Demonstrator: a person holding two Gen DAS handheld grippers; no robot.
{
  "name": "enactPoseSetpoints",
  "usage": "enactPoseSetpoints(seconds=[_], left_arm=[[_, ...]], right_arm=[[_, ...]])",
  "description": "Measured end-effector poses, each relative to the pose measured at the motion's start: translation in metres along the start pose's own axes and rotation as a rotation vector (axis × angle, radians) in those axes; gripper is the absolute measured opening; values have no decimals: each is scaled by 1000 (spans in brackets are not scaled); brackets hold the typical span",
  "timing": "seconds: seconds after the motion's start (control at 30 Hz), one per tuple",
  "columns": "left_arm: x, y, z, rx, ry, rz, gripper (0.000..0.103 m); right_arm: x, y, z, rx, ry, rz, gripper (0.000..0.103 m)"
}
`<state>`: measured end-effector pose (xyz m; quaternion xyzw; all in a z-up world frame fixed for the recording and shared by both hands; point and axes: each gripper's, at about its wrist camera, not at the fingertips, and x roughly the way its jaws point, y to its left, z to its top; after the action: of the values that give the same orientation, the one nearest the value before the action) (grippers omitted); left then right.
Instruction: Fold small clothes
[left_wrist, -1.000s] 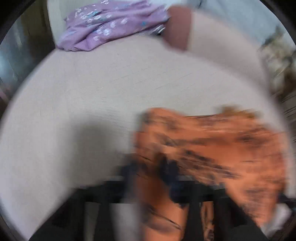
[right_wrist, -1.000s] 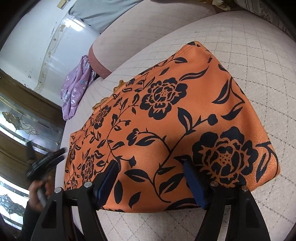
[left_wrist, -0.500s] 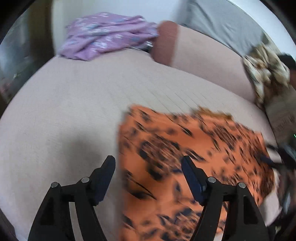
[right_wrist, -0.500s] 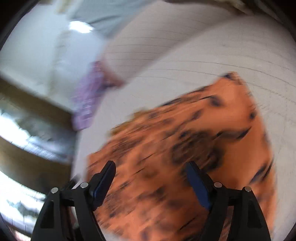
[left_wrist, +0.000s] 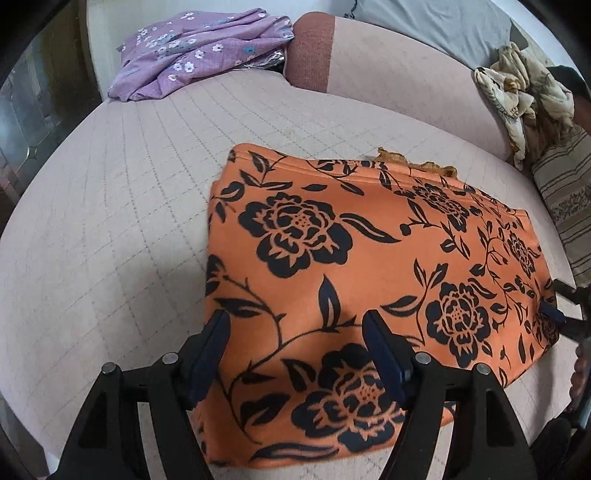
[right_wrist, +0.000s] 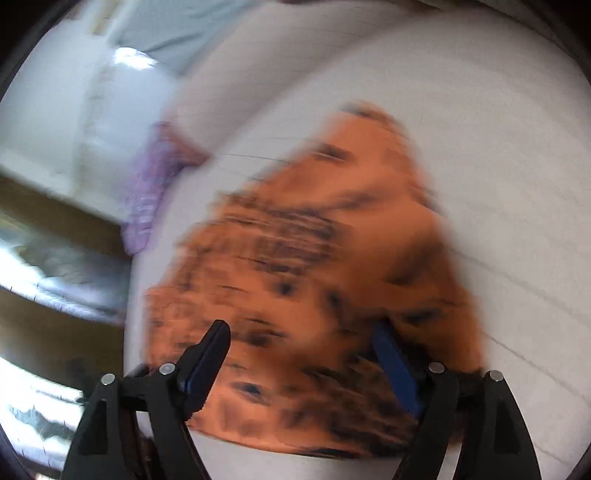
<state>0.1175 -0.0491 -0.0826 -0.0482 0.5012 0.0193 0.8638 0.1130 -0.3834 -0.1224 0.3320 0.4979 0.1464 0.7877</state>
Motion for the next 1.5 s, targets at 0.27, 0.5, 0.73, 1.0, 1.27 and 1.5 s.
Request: enactPoseSetpoints(seconds=[0.27,0.5,0.73,1.0,1.27,1.5], left_arm=[[-33,-2,-11,-15,-42,17,76],[-66,-6,-22,27,-109,42,81],[-78,-8,-28,44,-126,37,81],[-71,-14,-34,53,-106,38,81],[-54,-32,-36,89,-67,53,81],[-46,-51,-32,127,-67,66,81]], right_arm=[[-23,17,-31,-34,-51,-16,86],[-54,13,-54,27,-144,-23,84],[-62,-11,-91,113,-119,-21,84],[-74,-34,-102,183,-135,35,86],[-61,-39,-75,272,-172,70,88],[-46,-39,-47,314,-191,62,90]])
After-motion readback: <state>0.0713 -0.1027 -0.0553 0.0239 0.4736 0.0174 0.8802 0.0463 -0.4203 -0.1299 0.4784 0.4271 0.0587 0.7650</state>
